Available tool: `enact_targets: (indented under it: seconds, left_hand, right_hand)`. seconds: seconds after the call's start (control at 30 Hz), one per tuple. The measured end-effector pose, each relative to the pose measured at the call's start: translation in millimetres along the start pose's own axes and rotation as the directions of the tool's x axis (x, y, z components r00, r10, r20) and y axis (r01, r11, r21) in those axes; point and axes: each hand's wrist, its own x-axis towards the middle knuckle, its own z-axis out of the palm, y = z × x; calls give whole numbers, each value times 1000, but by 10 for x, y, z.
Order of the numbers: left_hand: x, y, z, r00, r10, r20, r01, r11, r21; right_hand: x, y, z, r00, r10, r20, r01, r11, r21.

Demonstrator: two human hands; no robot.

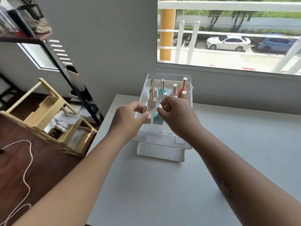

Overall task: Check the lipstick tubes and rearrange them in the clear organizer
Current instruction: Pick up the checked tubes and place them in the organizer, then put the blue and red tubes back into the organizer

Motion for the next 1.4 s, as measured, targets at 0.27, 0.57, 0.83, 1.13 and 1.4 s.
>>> enact_targets:
  seconds: [0.27,0.57,0.83,1.13,1.4]
  left_hand:
    - [158,-313,80,987,85,136,-90,995,31]
    - [275,-38,-165,963,252,98,-252,968,-9]
    - [77,693,159,935,342,97,-332,937,-105]
    - [-522,1554,1187,915,372,158,-344,922,-178]
    - [-1258,1423,1994,919,142,368,-89,984,-156]
  right_hand:
    - [17,-59,315,995,86,41,-78,982,-174]
    - [51,-53,-58,998,56,-42,-60,994,-89]
    - [-271,379,-655,979,88,-186,-96,995,-31]
    - [-1070,1411,-1528,965,178,-193,-200,974,-104]
    - [-1756,2197,-1486,947,318,33,-310,939,-148]
